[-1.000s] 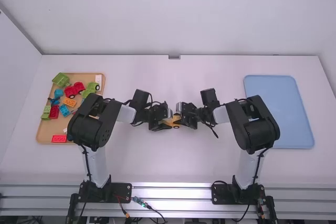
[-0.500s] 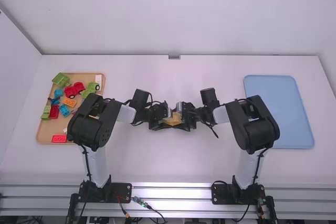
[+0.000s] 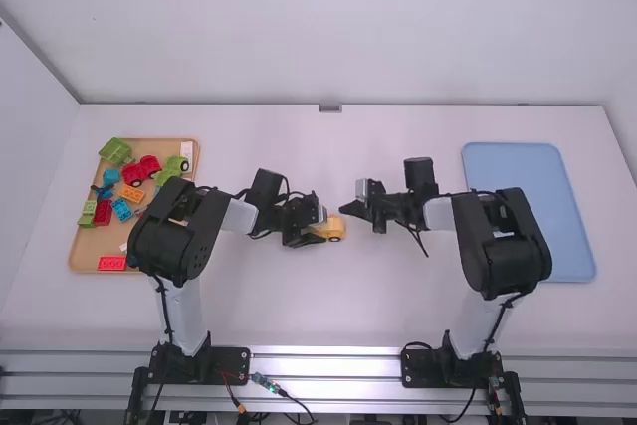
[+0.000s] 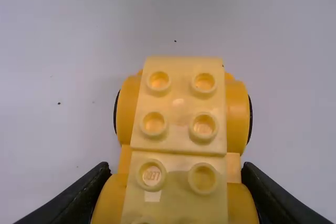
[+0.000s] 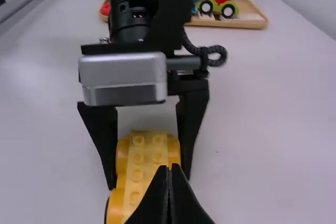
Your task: Assemble lego blocks to make yellow taxi
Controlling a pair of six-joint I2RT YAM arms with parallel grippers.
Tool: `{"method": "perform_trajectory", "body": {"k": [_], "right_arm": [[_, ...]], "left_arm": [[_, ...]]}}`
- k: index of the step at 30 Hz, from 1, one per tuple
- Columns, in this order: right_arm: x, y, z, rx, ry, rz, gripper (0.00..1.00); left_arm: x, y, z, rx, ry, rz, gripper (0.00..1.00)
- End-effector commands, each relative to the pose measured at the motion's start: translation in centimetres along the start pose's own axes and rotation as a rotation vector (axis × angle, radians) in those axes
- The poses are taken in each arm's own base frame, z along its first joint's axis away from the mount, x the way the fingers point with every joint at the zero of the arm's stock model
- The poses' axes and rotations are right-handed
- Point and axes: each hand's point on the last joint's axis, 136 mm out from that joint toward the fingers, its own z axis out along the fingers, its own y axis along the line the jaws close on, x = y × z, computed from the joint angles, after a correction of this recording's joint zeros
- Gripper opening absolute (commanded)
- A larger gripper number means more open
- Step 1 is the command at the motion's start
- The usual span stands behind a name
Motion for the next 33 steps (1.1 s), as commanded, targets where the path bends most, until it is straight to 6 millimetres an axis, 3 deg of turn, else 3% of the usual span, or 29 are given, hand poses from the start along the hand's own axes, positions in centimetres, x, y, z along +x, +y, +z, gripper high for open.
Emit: {"method": "perform_trajectory", "body": {"k": [1,18,33], "right_arm": [[0.3,1.4,1.2,-0.052,-0.017,0.002,0.0],[3.7,2.3,4.2,-0.045,0.15,0.05,0.0],[8.5,1.7,4.2,-0.094,0.084,0.185,0.0]], "left_arm": [[1.5,0.3,-0.3,-0.032,0.067,-0.002,0.02],[1.5,0.4,-0.3,-0.033,0.067,-0.001,0.02],[1.7,1.0,-0.3,-0.064,0.081,-0.021,0.02]]}}
